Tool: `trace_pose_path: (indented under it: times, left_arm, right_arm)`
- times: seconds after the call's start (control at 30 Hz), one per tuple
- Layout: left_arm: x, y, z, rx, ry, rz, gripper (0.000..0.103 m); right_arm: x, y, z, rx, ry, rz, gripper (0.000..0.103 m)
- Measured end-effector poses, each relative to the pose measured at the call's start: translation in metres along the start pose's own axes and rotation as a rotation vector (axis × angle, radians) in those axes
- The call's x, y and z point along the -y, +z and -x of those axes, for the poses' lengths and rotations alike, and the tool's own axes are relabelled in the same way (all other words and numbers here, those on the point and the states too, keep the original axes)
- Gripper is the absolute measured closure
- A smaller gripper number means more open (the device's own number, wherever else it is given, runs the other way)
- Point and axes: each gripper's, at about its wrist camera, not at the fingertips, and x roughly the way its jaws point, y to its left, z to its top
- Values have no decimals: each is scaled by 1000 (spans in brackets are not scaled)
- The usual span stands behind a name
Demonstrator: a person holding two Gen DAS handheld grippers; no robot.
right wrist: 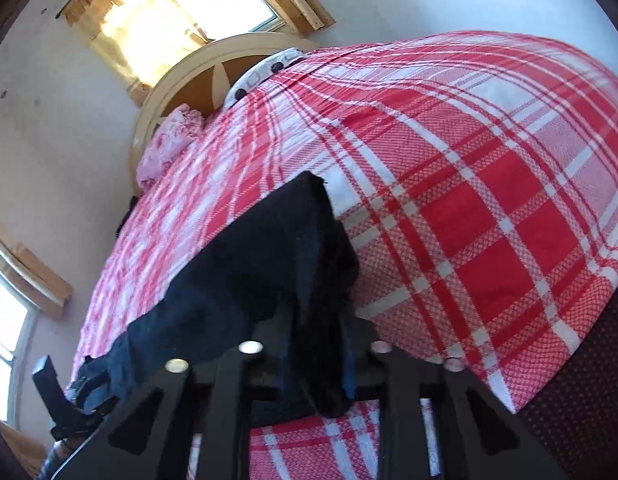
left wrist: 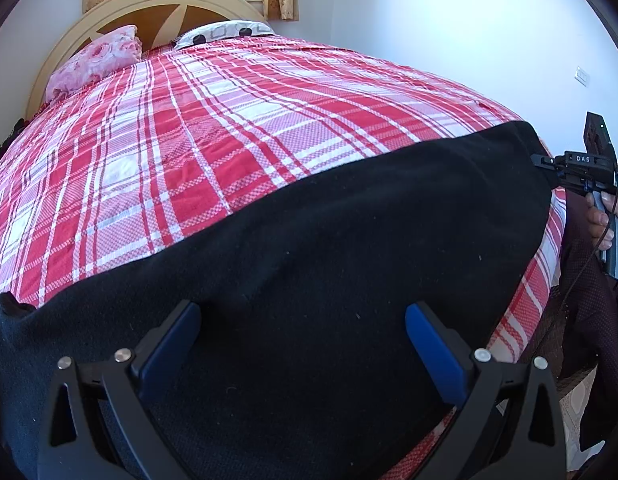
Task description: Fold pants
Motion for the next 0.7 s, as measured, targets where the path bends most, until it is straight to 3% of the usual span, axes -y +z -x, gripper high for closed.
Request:
trace_pose_path:
  times: [0.47, 0.7]
  left_arm:
    - [-1, 0, 0, 3, -4, -1, 0]
    - [-4, 2, 2, 1, -16, 16, 0]
  right_arm:
    - [8, -3, 7, 37, 6, -61, 91]
    - [-24, -7, 37, 109, -2, 1, 92]
